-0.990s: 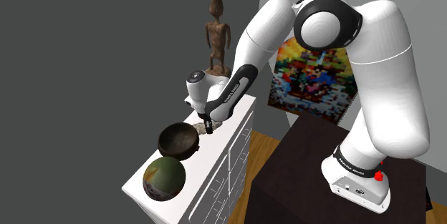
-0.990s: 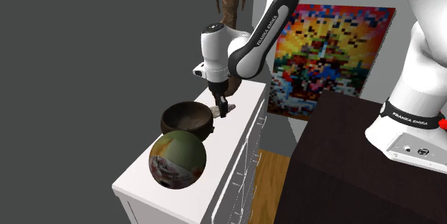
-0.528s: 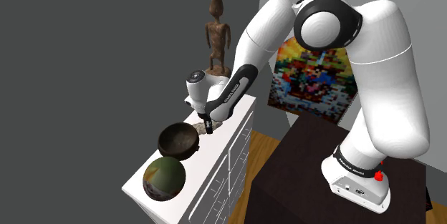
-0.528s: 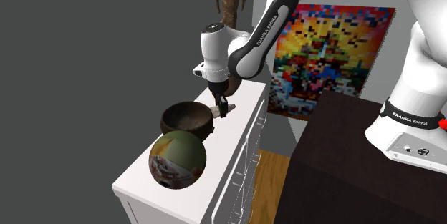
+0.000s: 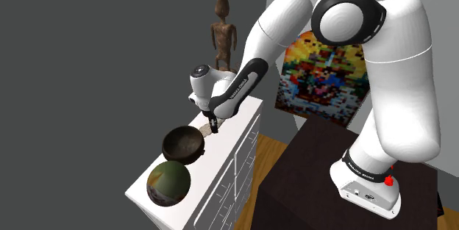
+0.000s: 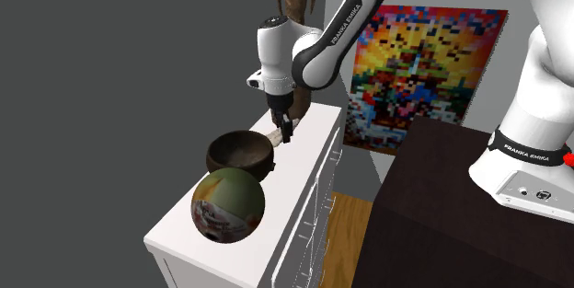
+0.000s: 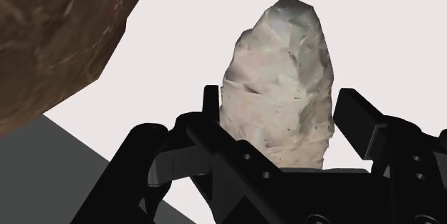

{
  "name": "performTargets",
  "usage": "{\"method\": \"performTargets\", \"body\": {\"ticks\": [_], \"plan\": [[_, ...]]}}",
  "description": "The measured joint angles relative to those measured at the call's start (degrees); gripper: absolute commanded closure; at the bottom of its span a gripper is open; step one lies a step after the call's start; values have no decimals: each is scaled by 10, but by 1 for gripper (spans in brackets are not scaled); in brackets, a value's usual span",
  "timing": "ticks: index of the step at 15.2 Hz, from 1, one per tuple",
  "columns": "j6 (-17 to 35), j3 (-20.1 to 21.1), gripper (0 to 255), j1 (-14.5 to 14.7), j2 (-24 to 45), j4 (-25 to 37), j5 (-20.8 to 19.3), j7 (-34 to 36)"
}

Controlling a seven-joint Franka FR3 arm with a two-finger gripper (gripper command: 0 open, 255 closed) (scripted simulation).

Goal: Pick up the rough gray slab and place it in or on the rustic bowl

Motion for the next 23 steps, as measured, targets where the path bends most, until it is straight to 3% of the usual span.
{"method": "performTargets", "body": {"ticks": [23], "plan": [[-132,31,255,-17,-137,-1,57,-52]]}}
